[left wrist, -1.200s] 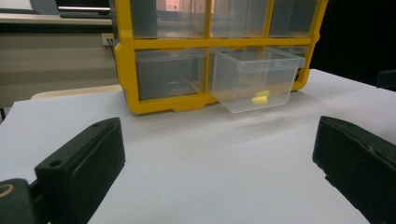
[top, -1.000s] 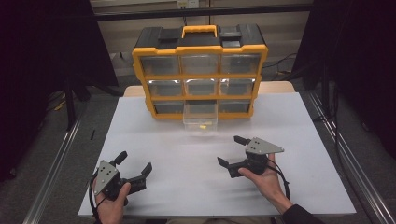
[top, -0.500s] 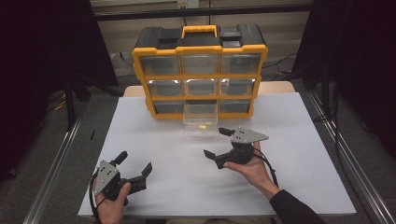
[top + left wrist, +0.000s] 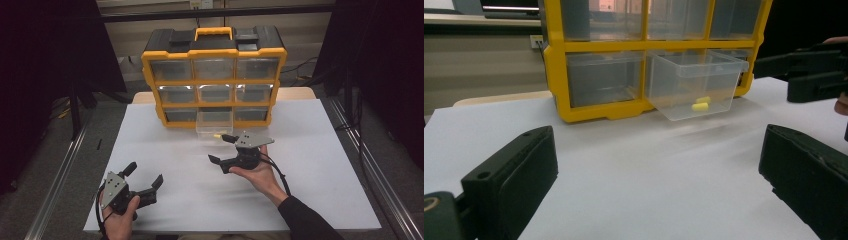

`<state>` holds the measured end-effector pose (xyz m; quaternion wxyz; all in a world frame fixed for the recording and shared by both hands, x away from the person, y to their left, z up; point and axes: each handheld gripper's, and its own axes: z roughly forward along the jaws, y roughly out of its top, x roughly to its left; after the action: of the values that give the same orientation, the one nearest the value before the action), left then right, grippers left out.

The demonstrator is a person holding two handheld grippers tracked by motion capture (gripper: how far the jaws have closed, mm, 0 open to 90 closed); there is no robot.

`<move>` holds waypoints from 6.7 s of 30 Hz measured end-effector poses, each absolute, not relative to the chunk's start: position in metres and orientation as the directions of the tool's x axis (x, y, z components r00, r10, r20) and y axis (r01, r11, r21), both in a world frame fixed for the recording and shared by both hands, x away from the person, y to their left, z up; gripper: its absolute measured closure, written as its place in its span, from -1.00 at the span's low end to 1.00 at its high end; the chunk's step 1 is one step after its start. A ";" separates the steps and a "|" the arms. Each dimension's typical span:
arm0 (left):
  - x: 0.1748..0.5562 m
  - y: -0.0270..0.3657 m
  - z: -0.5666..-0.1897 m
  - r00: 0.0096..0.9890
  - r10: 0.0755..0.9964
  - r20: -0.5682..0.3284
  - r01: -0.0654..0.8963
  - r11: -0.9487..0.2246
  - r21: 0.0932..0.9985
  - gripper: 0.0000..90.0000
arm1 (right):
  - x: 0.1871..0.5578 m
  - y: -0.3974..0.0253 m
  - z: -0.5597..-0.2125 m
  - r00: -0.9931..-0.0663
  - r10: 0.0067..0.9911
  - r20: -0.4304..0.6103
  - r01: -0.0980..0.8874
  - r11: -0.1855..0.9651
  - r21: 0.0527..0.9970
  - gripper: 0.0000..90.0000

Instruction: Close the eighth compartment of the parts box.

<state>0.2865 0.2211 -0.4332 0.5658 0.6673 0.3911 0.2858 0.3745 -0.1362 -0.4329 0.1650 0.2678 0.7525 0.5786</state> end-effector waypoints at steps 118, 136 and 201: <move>0.288 0.221 -0.433 0.534 0.844 -0.056 0.195 -0.058 0.979 -0.95 | 0.450 -0.114 -0.447 -0.732 0.681 -0.039 0.228 0.297 0.927 1.00; 0.288 0.221 -0.434 0.530 0.846 -0.059 0.196 -0.054 0.979 -0.95 | 0.458 -0.116 -0.450 -0.714 0.700 -0.023 0.238 0.273 0.932 1.00; 0.289 0.223 -0.433 0.529 0.847 -0.056 0.197 -0.058 0.979 -0.95 | 0.484 -0.114 -0.450 -0.659 0.749 -0.062 0.239 0.288 0.927 1.00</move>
<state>0.2886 0.2232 -0.4334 0.5642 0.6680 0.3907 0.2877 0.4844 -0.1143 -0.4499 0.2547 0.3247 0.7609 0.5008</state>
